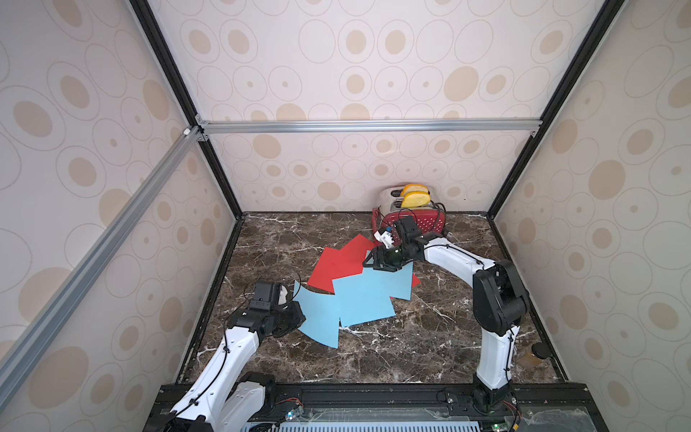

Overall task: Sort the scattered colored papers by color
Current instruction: Place the colored paper at the center of the board.

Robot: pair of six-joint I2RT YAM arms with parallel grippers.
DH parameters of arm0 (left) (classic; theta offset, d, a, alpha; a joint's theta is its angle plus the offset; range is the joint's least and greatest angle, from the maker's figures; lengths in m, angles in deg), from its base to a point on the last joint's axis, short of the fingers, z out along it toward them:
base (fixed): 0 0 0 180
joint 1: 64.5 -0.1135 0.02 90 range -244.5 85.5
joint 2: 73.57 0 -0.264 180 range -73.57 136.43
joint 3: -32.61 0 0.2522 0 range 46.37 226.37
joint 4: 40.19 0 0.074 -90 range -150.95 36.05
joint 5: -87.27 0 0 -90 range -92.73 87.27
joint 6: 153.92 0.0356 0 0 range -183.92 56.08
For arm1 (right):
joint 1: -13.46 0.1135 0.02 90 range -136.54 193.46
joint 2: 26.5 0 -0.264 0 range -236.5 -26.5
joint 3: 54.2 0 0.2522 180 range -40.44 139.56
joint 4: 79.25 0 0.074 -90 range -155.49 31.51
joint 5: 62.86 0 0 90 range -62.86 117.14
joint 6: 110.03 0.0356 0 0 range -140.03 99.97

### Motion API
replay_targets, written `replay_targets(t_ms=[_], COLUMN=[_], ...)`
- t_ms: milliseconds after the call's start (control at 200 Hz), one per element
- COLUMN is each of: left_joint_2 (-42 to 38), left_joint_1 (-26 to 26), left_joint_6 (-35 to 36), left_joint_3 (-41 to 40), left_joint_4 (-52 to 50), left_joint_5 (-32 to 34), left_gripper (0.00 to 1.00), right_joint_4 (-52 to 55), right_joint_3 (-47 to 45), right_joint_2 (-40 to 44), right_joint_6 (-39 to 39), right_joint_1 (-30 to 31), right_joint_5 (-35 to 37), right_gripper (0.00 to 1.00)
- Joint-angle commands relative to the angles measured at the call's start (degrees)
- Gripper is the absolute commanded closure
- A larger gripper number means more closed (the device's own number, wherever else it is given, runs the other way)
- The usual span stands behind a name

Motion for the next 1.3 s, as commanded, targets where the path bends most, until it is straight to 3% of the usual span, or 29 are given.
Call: replay_targets(t_ms=[0,215,366,601,846,1027,1297], left_joint_2=[1.2,-0.3,-0.1,2.9,7.3,8.9,8.0], left_joint_1=[0.4,0.4,0.5,1.5,1.8,1.8,1.8], left_joint_6=[-2.7,-7.1,-10.0,-8.9,-8.5,-8.2,-12.3], left_joint_3=[4.4,7.0,4.8,4.6,6.7,8.7,7.2], left_joint_4=[-9.7,-19.0,-19.3,-21.0,-22.4,-23.1,-21.2], left_joint_5=[7.3,15.1,14.3,12.8,15.1,17.1,17.8], left_gripper=[1.0,1.0,1.0,1.0,1.0,1.0,1.0], right_joint_4=[-4.7,-7.8,-11.2,-18.6,-25.8,-24.0,-7.5], right_joint_3=[-2.8,-6.7,-6.9,-5.1,-4.7,-1.2,5.7], right_joint_2=[3.8,3.8,2.8,-2.0,-7.6,-10.0,-12.9], right_joint_6=[1.6,3.1,5.3,11.9,18.4,17.3,8.9], right_joint_1=[2.1,5.0,6.3,9.1,13.1,14.5,14.6], right_joint_5=[-2.9,-5.1,-6.8,-11.6,-15.6,-18.2,-20.1], right_gripper=[0.41,0.43,0.44,0.48,0.72,0.79,0.81])
